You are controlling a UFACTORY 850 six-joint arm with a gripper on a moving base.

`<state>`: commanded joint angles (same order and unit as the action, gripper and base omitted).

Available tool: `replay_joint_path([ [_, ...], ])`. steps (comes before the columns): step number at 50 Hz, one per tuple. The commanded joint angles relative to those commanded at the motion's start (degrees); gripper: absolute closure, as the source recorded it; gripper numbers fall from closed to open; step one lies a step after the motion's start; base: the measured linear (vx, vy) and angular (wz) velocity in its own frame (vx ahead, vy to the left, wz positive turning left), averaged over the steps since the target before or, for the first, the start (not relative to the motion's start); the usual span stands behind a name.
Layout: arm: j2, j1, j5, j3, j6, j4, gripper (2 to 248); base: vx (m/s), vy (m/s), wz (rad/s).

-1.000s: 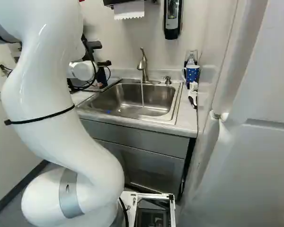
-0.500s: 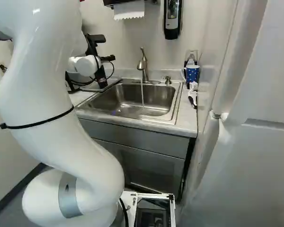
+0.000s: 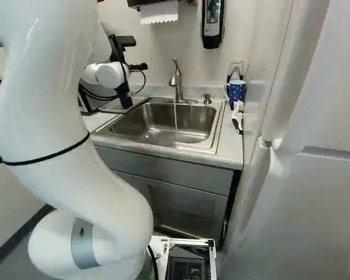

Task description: Rinse the cup and place it in the tray

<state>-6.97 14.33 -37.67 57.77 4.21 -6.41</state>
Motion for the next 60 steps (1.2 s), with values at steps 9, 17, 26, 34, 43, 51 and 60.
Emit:
replay_joint_path([
  [9, 0.94, -1.17, 1.64, 0.1, 0.0, 0.0, 3, 0.0, 0.0, 0.0],
  [17, 1.73, -2.24, 3.02, 0.23, 0.0, 0.0, 3, 0.0, 0.0, 0.0],
  [26, 2.6, -3.54, 4.02, 0.41, 0.0, 0.32, 3, 0.0, 0.0, 0.0],
  [34, 3.3, -4.72, 4.64, 0.63, 0.0, 1.31, 3, 0.0, 0.0, 0.0],
  [43, 4.03, -6.06, 5.53, 0.96, 0.0, 3.02, 3, 0.0, 0.0, 0.0],
  [51, 4.11, -7.2, 6.7, 1.83, 0.0, 4.51, 3, 0.0, 0.0, 0.0],
  [60, 3.31, -8.29, 8.35, 3.71, 0.0, 5.26, 3, 0.0, 0.0, 0.0],
])
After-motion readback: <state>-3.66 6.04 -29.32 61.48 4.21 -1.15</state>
